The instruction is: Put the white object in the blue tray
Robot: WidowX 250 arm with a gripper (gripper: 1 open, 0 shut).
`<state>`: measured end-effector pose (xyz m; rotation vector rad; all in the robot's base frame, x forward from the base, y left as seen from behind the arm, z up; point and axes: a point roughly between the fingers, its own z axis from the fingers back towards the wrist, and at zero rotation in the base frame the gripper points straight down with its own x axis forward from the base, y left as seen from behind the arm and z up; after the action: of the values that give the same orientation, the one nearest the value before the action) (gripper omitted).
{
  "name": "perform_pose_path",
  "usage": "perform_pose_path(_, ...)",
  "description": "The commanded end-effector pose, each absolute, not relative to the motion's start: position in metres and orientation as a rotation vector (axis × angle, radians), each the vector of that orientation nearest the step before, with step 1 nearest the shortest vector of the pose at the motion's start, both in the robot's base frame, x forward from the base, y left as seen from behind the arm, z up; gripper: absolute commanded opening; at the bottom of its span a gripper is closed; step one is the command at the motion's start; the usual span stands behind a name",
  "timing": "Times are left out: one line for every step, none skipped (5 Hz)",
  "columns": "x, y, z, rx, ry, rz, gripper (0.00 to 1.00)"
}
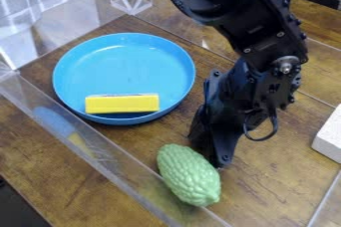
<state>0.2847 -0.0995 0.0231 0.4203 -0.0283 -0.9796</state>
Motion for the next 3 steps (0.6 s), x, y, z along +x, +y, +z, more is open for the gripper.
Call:
perform_pose_path(0.2895, -0.0982, 0.0450, 0.425, -0.089, -0.968, 0.00)
perform_pose_path(0.2881, -0.0971, 0.0478, 0.430, -0.084, -0.976, 0.00)
perform_pose_path(0.2867, -0.0966, 0.0503, 0.432, -0.078, -0.983, 0.00)
